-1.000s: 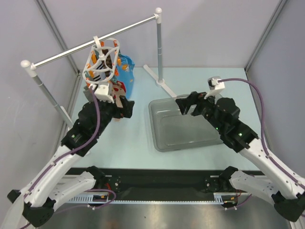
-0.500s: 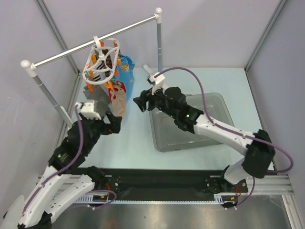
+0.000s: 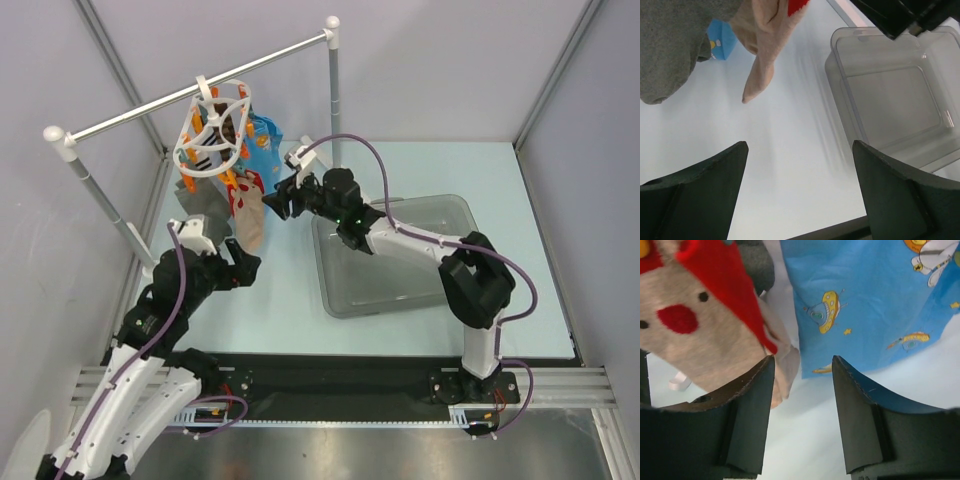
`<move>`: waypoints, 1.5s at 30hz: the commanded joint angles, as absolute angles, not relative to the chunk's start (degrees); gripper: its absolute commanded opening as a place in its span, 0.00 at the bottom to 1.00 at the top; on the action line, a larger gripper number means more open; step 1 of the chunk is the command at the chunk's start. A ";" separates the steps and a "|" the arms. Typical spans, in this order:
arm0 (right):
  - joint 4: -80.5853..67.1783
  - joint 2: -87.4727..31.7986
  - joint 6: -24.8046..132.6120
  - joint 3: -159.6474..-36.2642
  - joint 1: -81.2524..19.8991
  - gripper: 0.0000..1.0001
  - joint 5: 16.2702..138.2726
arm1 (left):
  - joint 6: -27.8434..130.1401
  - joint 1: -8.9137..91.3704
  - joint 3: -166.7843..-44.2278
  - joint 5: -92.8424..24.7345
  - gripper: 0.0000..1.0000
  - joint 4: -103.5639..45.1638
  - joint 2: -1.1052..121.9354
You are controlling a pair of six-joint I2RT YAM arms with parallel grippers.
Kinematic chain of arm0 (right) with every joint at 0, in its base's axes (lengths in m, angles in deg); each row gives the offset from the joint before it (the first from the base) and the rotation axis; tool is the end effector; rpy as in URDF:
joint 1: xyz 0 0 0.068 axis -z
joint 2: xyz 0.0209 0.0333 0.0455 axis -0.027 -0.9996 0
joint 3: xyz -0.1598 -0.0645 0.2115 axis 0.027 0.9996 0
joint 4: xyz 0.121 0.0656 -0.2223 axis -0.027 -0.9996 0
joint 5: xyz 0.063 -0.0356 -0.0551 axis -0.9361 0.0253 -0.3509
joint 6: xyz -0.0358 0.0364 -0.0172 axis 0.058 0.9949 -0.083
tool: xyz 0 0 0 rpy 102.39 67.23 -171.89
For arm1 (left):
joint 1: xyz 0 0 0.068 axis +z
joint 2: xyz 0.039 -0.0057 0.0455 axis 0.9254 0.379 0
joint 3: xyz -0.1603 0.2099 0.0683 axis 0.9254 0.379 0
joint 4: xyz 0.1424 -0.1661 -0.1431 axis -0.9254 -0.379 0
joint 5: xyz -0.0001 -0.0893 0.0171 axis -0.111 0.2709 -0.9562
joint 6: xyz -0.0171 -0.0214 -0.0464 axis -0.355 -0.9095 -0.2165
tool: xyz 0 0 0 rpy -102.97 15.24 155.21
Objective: Remove the socks clipped to the hanger
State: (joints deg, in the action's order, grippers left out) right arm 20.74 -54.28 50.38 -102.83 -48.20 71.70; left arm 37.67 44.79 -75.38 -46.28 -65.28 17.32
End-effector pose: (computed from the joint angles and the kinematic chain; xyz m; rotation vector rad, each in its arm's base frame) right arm 0.3055 0.3355 0.3072 -0.7770 1.4450 0.8571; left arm 0.1189 -0.0476 0.3103 -0.0828 2.0222 -0.4679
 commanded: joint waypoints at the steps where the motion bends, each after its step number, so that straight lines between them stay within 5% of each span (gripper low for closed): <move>1: 28.17 -58.10 49.99 -107.57 -46.91 0.54 63.48 | 36.27 45.32 -74.64 -43.81 0.91 -62.77 15.51; 17: 36.17 -64.35 57.63 -111.61 -45.32 0.48 51.25 | 37.76 45.23 -76.40 -42.84 0.86 -61.80 14.54; 20: 35.55 -64.79 58.34 -112.06 -44.97 0.34 52.22 | 37.94 45.32 -76.32 -43.63 0.85 -61.71 15.15; 24: 30.13 -61.64 60.71 -111.88 -44.27 0.00 52.48 | 38.03 45.23 -74.56 -42.84 0.83 -59.87 15.16; 34: 7.71 -44.85 55.35 -109.86 -48.92 0.00 58.02 | 38.64 45.32 -74.21 -37.48 0.80 -53.46 15.24; 45: 9.79 -37.99 66.15 -104.24 -52.43 0.00 57.05 | 40.05 45.23 -73.06 -36.86 0.90 -48.35 13.40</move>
